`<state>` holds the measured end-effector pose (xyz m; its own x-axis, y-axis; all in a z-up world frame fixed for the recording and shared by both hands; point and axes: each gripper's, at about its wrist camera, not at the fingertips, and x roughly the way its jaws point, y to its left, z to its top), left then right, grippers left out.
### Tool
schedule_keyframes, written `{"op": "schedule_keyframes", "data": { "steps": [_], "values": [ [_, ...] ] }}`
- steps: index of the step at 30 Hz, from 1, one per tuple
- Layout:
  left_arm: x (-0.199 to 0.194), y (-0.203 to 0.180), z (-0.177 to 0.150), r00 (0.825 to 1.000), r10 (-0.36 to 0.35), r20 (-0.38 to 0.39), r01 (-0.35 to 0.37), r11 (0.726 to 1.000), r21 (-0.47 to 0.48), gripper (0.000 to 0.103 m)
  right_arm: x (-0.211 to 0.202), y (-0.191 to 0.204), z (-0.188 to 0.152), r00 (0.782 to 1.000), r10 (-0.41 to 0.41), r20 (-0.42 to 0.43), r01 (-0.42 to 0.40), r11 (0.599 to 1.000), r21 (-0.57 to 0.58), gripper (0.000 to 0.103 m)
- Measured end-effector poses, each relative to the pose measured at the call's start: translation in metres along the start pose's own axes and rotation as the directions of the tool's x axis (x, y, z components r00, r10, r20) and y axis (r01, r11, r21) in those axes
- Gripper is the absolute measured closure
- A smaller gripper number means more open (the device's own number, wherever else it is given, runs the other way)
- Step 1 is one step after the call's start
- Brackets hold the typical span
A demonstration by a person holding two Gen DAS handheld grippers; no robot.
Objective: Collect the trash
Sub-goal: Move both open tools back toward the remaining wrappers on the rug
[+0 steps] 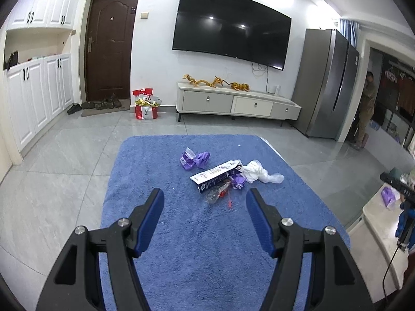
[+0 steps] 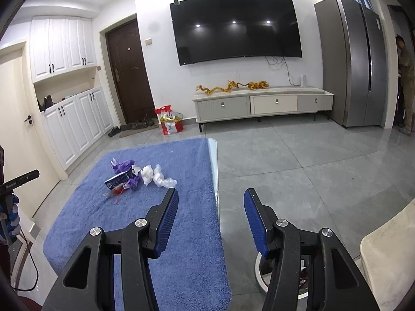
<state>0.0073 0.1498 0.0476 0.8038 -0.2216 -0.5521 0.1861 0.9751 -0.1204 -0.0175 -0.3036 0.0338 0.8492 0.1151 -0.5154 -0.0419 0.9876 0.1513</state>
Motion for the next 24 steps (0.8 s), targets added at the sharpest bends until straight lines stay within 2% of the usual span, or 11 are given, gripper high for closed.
{"op": "schedule_keyframes", "data": {
  "steps": [3, 7, 11, 15, 19, 24],
  "values": [
    [0.002, -0.002, 0.001, 1.0, 0.004, -0.007, -0.003, 1.0, 0.025, 0.031, 0.001, 0.004, 0.001, 1.0, 0.004, -0.004, -0.004, 1.0, -0.006, 0.051],
    [0.014, -0.002, 0.003, 0.999, 0.018, -0.026, -0.016, 0.996, 0.083, 0.029, 0.005, 0.009, 0.006, 1.0, 0.013, -0.01, -0.013, 1.0, -0.016, 0.05],
    [0.041, 0.002, 0.005, 0.997, -0.018, -0.076, 0.027, 0.992, 0.121, 0.029, 0.018, 0.016, 0.01, 0.999, 0.026, -0.025, -0.027, 0.999, -0.028, 0.046],
    [0.082, 0.0, 0.009, 0.99, -0.048, -0.131, 0.071, 0.981, 0.179, 0.029, 0.042, 0.027, 0.015, 0.997, 0.046, -0.06, -0.049, 0.998, -0.037, 0.046],
    [0.135, -0.01, 0.019, 0.972, -0.106, -0.208, 0.154, 0.961, 0.231, 0.029, 0.075, 0.044, 0.021, 0.992, 0.074, -0.106, -0.081, 0.995, -0.061, 0.046],
    [0.205, -0.019, 0.029, 0.957, -0.098, -0.274, 0.17, 0.952, 0.253, 0.029, 0.124, 0.072, 0.027, 0.977, 0.111, -0.18, -0.129, 0.987, -0.092, 0.046]
  ]
}}
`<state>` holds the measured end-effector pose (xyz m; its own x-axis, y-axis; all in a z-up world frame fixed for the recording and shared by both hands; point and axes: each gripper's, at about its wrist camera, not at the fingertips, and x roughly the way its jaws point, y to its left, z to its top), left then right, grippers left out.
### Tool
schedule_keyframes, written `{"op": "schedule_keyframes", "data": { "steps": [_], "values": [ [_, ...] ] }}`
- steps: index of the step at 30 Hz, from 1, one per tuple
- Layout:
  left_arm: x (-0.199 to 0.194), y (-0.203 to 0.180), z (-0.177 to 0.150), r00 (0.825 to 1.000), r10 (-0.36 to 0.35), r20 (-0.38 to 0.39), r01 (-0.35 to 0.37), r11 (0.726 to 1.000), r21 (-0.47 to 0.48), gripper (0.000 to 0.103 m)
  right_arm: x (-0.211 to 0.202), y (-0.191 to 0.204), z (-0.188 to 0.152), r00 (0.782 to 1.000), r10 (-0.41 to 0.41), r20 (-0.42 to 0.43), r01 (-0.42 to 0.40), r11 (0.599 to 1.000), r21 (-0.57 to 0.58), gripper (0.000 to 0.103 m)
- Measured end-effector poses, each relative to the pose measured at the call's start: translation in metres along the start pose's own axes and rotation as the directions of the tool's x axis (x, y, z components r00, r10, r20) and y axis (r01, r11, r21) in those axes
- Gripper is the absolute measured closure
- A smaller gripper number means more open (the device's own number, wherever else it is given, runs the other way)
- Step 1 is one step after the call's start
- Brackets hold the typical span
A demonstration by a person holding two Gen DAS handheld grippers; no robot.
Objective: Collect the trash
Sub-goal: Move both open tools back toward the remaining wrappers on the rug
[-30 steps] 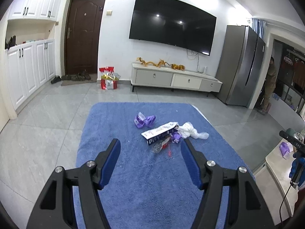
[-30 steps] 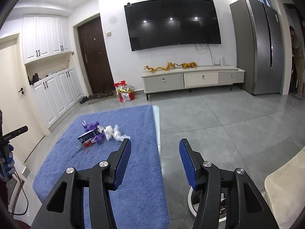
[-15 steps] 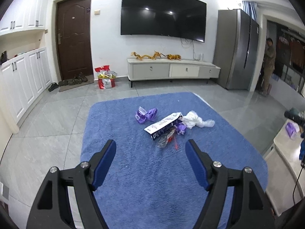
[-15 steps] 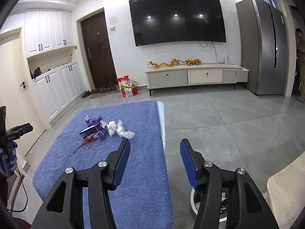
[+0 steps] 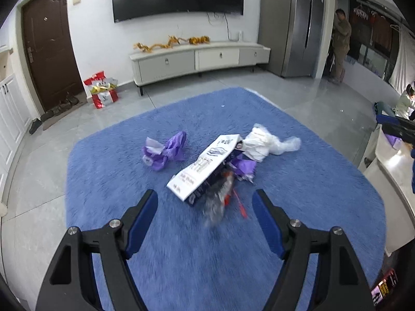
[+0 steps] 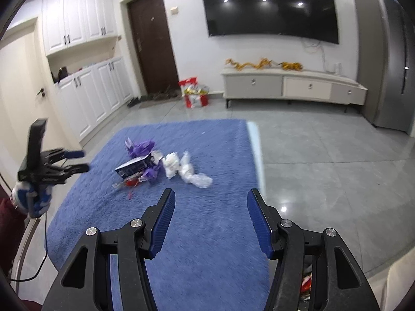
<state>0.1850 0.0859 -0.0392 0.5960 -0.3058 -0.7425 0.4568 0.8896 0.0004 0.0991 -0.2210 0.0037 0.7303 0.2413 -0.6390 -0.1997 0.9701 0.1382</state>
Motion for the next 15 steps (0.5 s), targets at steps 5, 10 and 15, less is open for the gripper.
{"op": "schedule_keyframes", "data": {
  "steps": [5, 10, 15],
  "values": [
    [0.046, 0.005, 0.009, 0.998, 0.009, -0.056, -0.008, 1.0, 0.016, 0.029, 0.048, 0.014, 0.009, 0.997, 0.027, -0.072, -0.029, 0.999, -0.028, 0.046],
    [0.068, 0.005, 0.015, 0.997, 0.029, -0.074, -0.025, 0.999, 0.045, 0.029, 0.089, 0.023, 0.012, 0.991, 0.036, -0.132, -0.044, 0.997, -0.059, 0.046],
    [0.082, 0.004, 0.016, 0.995, 0.038, -0.097, -0.03, 0.997, 0.078, 0.029, 0.113, 0.024, 0.015, 0.985, 0.046, -0.164, -0.057, 0.996, -0.065, 0.046]
  ]
}}
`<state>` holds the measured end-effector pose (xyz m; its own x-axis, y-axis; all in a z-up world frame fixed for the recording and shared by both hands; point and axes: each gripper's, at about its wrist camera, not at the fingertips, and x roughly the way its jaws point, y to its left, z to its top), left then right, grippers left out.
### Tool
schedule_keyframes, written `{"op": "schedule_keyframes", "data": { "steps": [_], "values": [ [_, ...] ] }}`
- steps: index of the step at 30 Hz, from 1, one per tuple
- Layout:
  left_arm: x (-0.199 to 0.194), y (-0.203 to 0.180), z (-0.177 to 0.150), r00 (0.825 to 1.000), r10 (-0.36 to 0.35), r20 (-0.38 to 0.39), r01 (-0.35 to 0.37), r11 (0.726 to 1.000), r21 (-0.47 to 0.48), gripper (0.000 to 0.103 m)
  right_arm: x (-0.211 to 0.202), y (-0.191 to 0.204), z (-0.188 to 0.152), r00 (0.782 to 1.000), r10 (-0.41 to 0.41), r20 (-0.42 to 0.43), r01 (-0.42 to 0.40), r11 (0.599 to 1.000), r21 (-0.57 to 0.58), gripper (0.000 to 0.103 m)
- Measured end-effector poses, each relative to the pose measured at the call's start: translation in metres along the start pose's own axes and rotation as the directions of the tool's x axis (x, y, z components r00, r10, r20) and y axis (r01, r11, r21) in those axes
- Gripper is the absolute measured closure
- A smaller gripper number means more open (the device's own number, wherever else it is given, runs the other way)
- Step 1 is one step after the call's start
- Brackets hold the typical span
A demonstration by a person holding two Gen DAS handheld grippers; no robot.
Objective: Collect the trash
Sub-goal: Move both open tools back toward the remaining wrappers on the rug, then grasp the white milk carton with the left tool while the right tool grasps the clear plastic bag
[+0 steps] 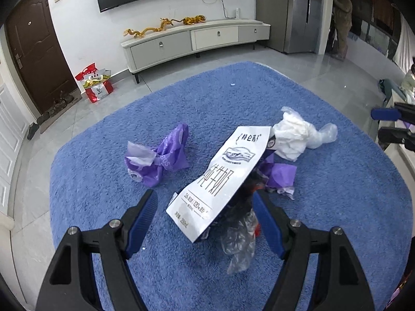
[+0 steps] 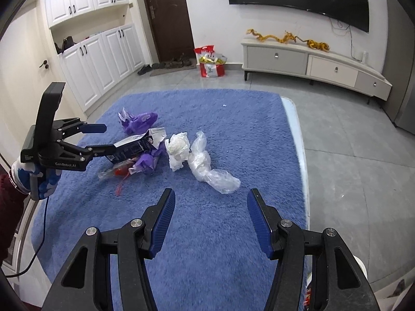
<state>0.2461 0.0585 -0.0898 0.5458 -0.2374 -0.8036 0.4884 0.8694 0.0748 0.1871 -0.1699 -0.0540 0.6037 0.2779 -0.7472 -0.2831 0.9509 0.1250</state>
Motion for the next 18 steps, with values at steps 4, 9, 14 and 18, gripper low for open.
{"op": "schedule_keyframes", "data": {
  "steps": [4, 9, 14, 18],
  "values": [
    [0.012, -0.002, 0.002, 1.0, 0.002, -0.019, -0.002, 1.0, 0.016, 0.029, 0.015, -0.001, 0.009, 1.0, -0.009, -0.02, 0.008, 1.0, -0.019, 0.046],
    [0.023, -0.005, 0.003, 0.999, 0.003, -0.032, -0.002, 1.0, 0.023, 0.029, 0.041, 0.004, 0.019, 0.998, -0.02, -0.053, 0.017, 0.998, -0.053, 0.046],
    [0.032, -0.005, 0.002, 0.999, 0.009, -0.046, -0.008, 1.0, 0.025, 0.029, 0.059, 0.014, 0.024, 0.996, -0.031, -0.08, 0.023, 0.995, -0.101, 0.046],
    [0.038, -0.003, 0.001, 0.999, 0.001, -0.052, -0.001, 1.0, 0.015, 0.029, 0.069, 0.018, 0.024, 0.995, -0.035, -0.098, 0.023, 0.992, -0.123, 0.046]
  ]
}}
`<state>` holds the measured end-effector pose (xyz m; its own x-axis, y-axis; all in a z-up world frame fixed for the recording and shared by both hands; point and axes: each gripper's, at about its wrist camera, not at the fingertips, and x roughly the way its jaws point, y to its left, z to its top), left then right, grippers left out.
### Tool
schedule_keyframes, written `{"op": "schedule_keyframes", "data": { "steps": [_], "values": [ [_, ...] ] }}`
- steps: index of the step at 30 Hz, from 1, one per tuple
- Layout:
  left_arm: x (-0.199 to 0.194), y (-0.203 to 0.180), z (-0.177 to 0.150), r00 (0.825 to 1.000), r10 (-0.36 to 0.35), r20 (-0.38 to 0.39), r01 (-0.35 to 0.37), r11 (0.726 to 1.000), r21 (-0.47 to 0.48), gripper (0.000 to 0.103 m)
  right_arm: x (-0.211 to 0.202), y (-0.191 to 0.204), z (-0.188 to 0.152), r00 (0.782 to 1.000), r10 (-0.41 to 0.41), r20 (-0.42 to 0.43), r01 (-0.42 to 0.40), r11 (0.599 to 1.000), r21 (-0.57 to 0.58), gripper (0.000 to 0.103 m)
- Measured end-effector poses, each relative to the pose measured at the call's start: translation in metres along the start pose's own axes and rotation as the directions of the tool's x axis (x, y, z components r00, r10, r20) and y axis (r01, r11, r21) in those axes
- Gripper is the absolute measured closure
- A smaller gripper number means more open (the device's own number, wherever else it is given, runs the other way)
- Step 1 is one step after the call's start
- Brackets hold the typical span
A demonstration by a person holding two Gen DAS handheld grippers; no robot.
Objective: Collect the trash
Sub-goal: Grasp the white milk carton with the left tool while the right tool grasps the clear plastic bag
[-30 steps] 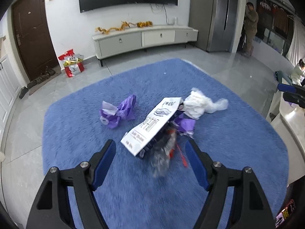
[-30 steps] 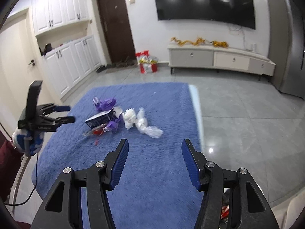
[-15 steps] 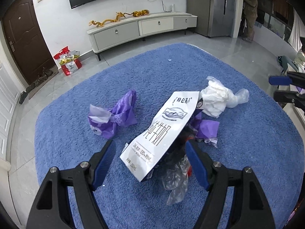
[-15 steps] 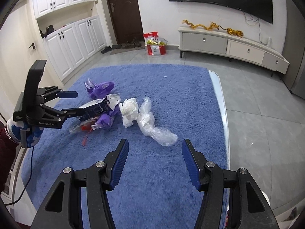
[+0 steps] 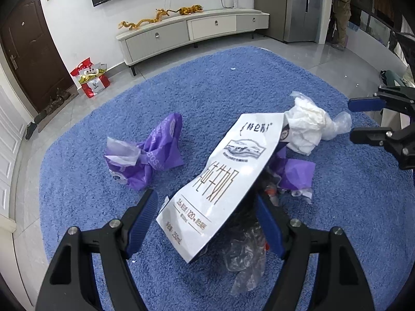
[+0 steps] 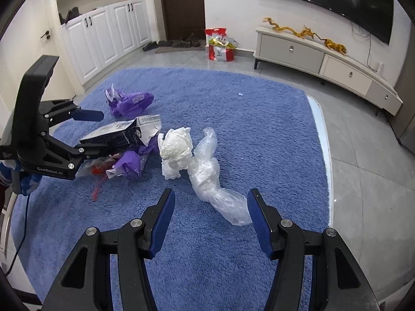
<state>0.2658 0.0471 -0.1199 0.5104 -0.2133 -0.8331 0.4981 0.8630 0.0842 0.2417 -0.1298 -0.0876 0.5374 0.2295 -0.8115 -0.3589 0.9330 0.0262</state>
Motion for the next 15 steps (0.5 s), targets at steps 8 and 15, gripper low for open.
{"op": "schedule_keyframes", "data": {
  "steps": [8, 15],
  "values": [
    [0.014, 0.012, -0.002, 1.0, -0.027, -0.013, 0.026, 0.999, -0.032, 0.029, 0.009, 0.0, -0.001, 1.0, 0.018, -0.013, -0.018, 1.0, -0.014, 0.046],
    [0.017, 0.01, 0.002, 0.999, -0.054, -0.005, 0.054, 0.998, -0.02, 0.03, 0.02, 0.0, 0.004, 1.0, 0.017, -0.015, -0.017, 1.0, -0.024, 0.046]
  ]
}}
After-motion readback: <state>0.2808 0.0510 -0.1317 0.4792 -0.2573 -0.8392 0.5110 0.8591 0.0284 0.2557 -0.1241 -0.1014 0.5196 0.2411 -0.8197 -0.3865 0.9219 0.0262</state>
